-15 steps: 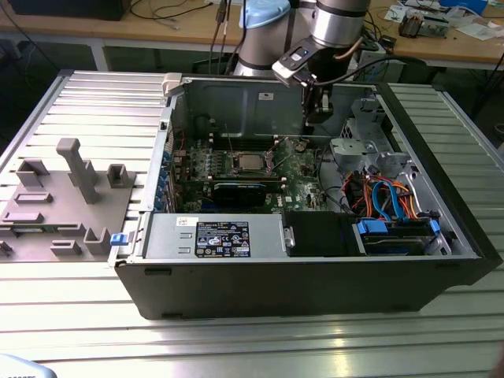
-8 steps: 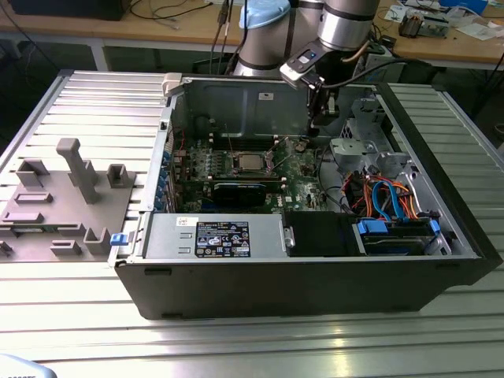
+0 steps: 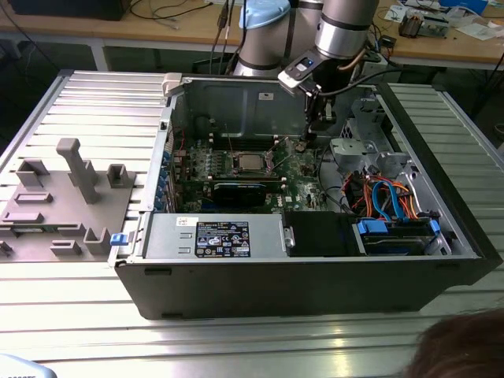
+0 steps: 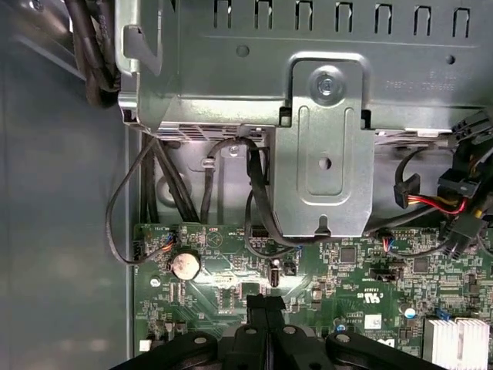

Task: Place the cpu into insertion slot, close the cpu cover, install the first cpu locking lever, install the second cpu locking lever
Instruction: 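Close the cpu cover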

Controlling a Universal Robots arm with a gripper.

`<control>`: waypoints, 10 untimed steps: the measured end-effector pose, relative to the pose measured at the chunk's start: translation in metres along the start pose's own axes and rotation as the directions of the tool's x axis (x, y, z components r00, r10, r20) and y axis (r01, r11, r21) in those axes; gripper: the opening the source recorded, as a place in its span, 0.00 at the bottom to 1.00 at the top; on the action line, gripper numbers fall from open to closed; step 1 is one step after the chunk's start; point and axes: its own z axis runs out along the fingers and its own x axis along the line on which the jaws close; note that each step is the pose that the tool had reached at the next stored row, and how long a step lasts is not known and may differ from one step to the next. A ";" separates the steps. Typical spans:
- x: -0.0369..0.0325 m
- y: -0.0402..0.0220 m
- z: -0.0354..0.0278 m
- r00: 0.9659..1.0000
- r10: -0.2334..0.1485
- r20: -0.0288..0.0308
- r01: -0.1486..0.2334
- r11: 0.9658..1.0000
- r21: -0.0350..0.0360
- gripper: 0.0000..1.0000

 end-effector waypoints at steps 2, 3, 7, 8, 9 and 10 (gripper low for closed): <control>0.0001 -0.0003 0.0020 1.000 0.000 0.000 0.000 1.000 0.000 0.11; 0.0002 -0.0012 0.0025 1.000 0.000 0.000 0.000 1.000 0.000 0.11; 0.0003 -0.0102 0.0033 1.000 0.000 0.000 0.000 1.000 0.000 0.11; 0.0003 -0.0130 0.0035 1.000 0.000 0.000 0.000 1.000 0.000 0.11; 0.0004 -0.0146 0.0036 1.000 0.000 0.000 0.000 1.000 0.000 0.11; 0.0004 -0.0172 0.0038 1.000 0.000 0.000 0.000 1.000 0.000 0.11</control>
